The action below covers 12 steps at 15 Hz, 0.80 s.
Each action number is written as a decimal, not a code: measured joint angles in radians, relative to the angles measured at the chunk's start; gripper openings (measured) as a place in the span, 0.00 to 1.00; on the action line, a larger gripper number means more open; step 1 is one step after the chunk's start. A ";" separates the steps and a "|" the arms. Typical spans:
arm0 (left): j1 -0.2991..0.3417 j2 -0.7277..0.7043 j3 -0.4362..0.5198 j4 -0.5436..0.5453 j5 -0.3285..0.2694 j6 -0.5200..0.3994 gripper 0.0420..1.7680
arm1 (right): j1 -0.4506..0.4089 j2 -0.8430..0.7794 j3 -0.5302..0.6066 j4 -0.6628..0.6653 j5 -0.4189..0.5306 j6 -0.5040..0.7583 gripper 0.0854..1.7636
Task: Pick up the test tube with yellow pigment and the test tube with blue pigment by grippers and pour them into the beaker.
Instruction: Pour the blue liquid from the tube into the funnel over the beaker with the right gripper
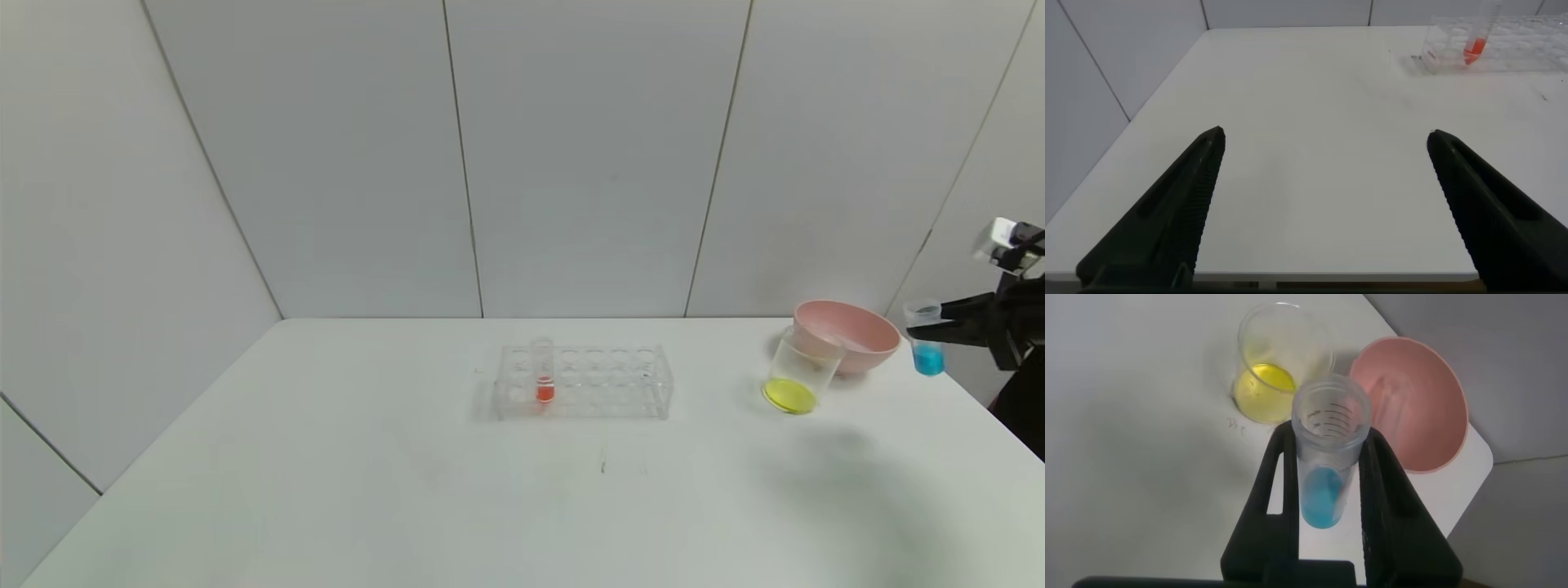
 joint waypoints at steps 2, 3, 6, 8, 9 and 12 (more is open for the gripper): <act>0.000 0.000 0.000 0.000 0.000 0.000 1.00 | 0.027 0.045 -0.056 0.053 -0.044 -0.018 0.24; 0.000 0.000 0.000 0.000 0.000 0.000 1.00 | 0.037 0.063 -0.082 0.071 -0.063 -0.024 0.24; 0.000 0.000 0.000 0.000 0.000 0.000 1.00 | 0.058 0.107 -0.161 0.110 -0.115 -0.042 0.24; 0.000 0.000 0.000 0.000 0.000 0.000 1.00 | 0.067 0.128 -0.231 0.188 -0.156 -0.059 0.24; 0.000 0.000 0.000 0.000 0.000 0.000 1.00 | 0.070 0.135 -0.266 0.244 -0.173 -0.069 0.24; 0.000 0.000 0.000 0.000 0.000 0.000 1.00 | 0.080 0.147 -0.350 0.350 -0.268 -0.111 0.24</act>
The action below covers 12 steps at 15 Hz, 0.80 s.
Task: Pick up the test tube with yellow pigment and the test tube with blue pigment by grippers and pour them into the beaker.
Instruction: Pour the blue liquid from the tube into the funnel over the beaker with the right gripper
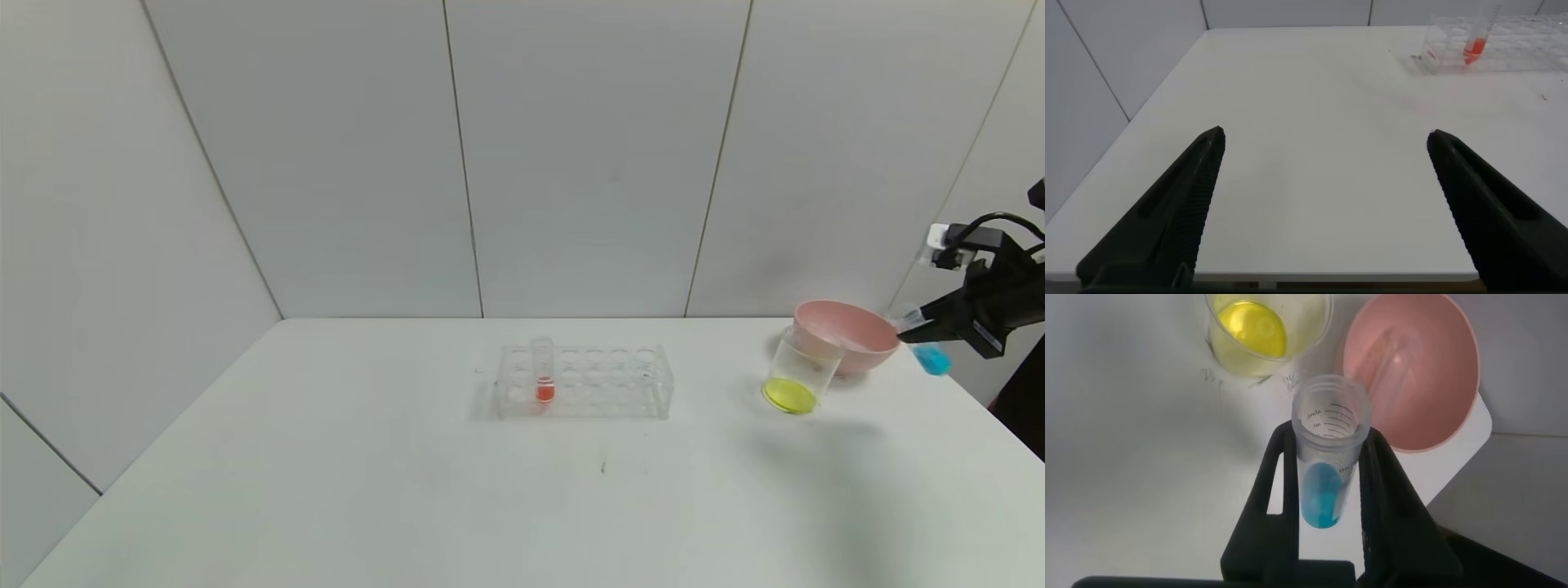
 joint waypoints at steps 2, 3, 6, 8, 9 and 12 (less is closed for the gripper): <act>0.000 0.000 0.000 0.000 0.000 0.000 1.00 | 0.014 0.005 -0.033 0.037 -0.051 -0.012 0.24; 0.000 0.000 0.000 0.000 0.000 0.000 1.00 | 0.024 0.008 -0.051 0.061 -0.072 -0.013 0.24; 0.000 0.000 0.000 0.000 0.000 0.000 1.00 | 0.063 0.024 -0.134 0.132 -0.132 -0.011 0.24; 0.000 0.000 0.000 0.000 0.000 0.000 1.00 | 0.097 0.041 -0.174 0.138 -0.184 -0.003 0.24; 0.000 0.000 0.000 0.000 0.000 0.000 1.00 | 0.114 0.047 -0.181 0.135 -0.203 -0.002 0.24; 0.000 0.000 0.000 0.000 0.000 0.000 1.00 | 0.157 0.061 -0.189 0.120 -0.252 0.006 0.24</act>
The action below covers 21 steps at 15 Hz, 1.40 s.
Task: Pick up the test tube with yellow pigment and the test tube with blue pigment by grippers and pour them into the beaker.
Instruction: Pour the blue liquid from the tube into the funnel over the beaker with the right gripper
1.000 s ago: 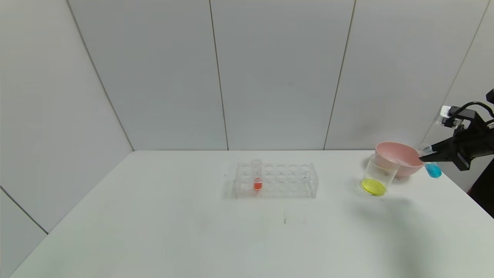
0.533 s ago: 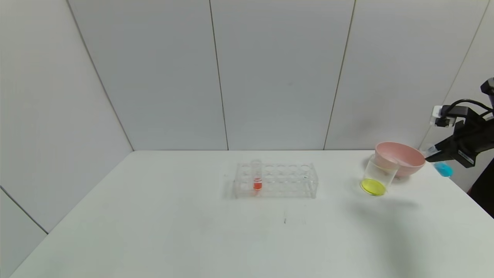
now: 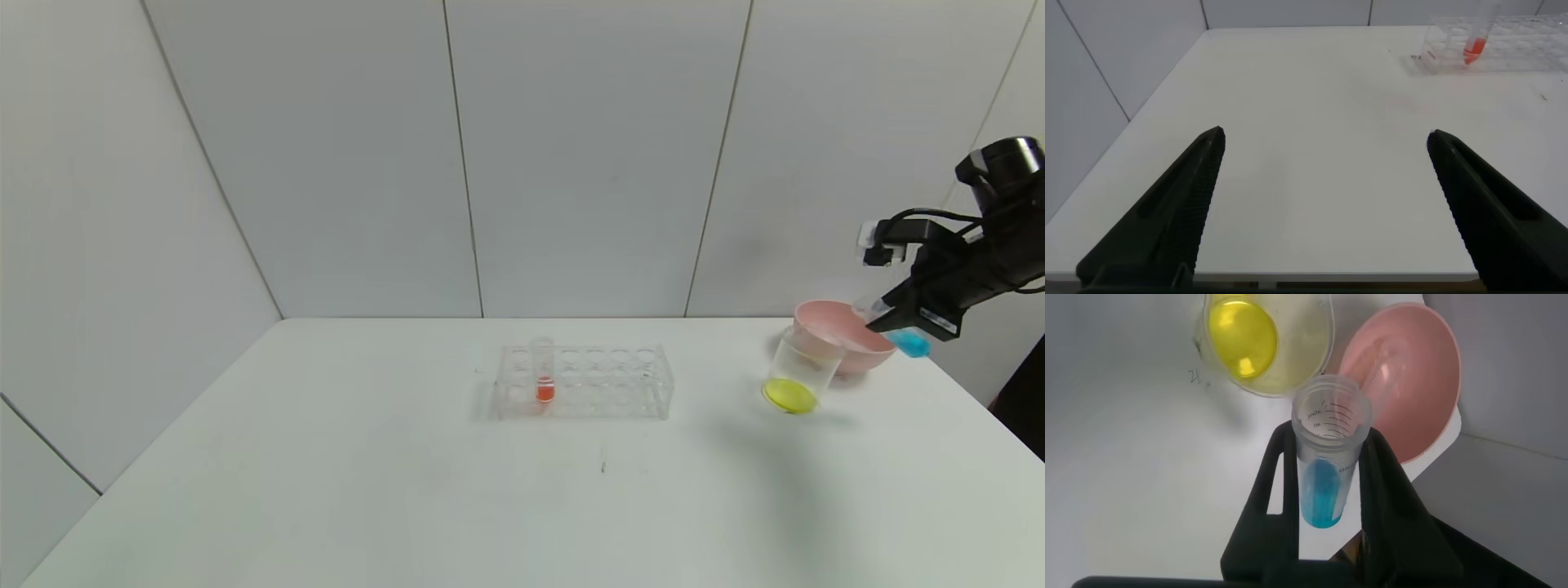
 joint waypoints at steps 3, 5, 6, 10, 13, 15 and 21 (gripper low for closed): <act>0.000 0.000 0.000 0.000 0.000 0.000 1.00 | 0.039 0.007 -0.001 -0.007 -0.100 -0.004 0.24; 0.000 0.000 0.000 0.000 0.000 0.000 1.00 | 0.063 0.013 -0.002 -0.009 -0.149 -0.006 0.24; 0.000 0.000 0.000 0.000 0.000 0.000 1.00 | 0.074 0.016 -0.002 -0.009 -0.181 -0.009 0.24; 0.000 0.000 0.000 0.000 0.000 0.000 1.00 | 0.119 0.027 -0.002 -0.015 -0.293 -0.027 0.24; 0.000 0.000 0.000 0.000 0.000 0.000 1.00 | 0.145 0.036 -0.002 -0.013 -0.379 -0.044 0.24; 0.000 0.000 0.000 0.000 0.000 0.000 1.00 | 0.156 0.039 -0.002 -0.014 -0.425 -0.059 0.24; 0.000 0.000 0.000 0.000 0.000 0.000 1.00 | 0.191 0.064 -0.002 -0.043 -0.547 -0.091 0.24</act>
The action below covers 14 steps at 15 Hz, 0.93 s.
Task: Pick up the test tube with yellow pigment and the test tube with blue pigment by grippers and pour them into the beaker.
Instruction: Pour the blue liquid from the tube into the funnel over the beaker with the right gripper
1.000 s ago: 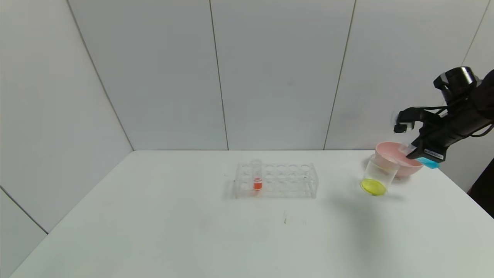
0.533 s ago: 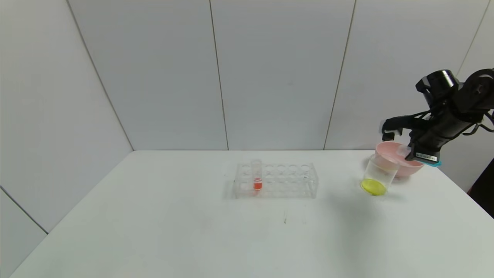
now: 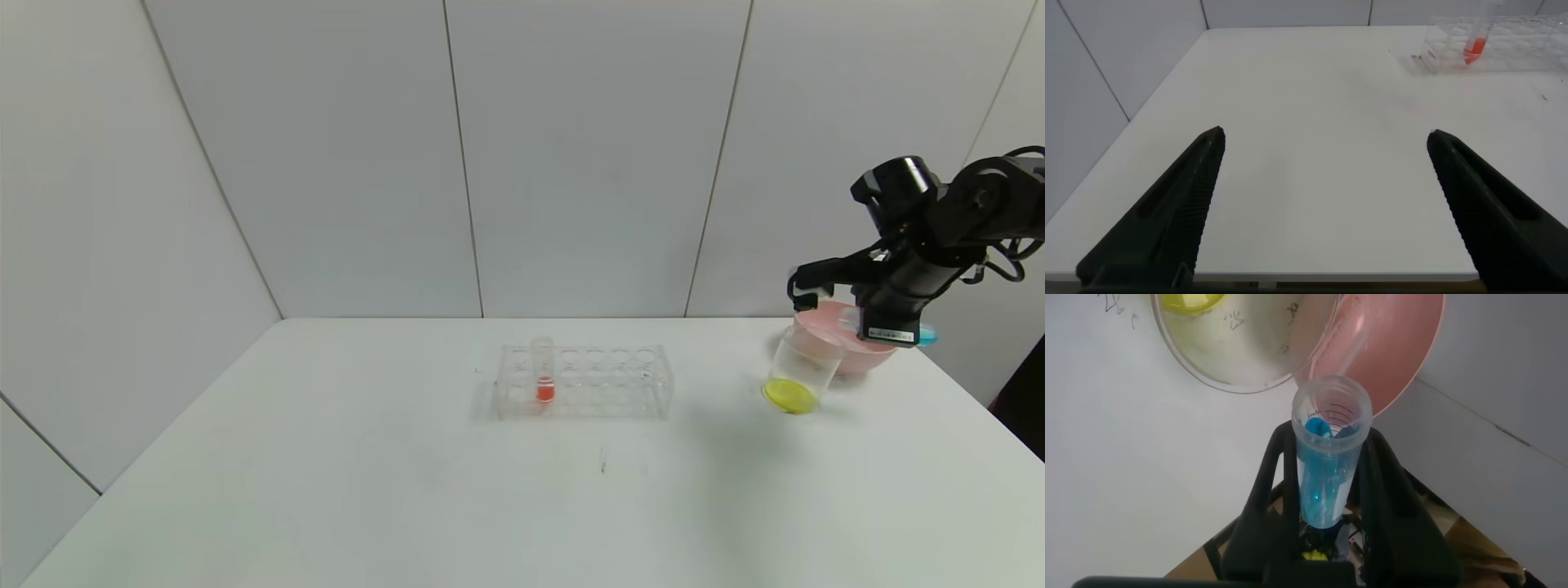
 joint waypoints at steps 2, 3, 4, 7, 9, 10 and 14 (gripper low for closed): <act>0.000 0.000 0.000 0.000 0.000 0.000 1.00 | 0.011 0.011 0.000 -0.019 -0.034 -0.015 0.24; 0.000 0.000 0.000 0.000 0.000 0.000 1.00 | 0.015 0.016 0.000 -0.025 -0.054 -0.023 0.24; 0.000 0.000 0.000 0.000 0.000 0.000 1.00 | 0.019 0.021 0.000 -0.032 -0.071 -0.036 0.24; 0.000 0.000 0.000 0.000 0.000 0.000 1.00 | 0.029 0.028 0.000 -0.029 -0.114 -0.067 0.24; 0.000 0.000 0.000 0.000 0.000 0.000 1.00 | 0.037 0.031 0.000 -0.025 -0.122 -0.076 0.24; 0.000 0.000 0.000 0.000 0.000 0.000 1.00 | 0.041 0.032 0.000 -0.025 -0.149 -0.088 0.24; 0.000 0.000 0.000 0.000 0.000 0.000 1.00 | 0.062 0.033 0.000 -0.026 -0.245 -0.149 0.24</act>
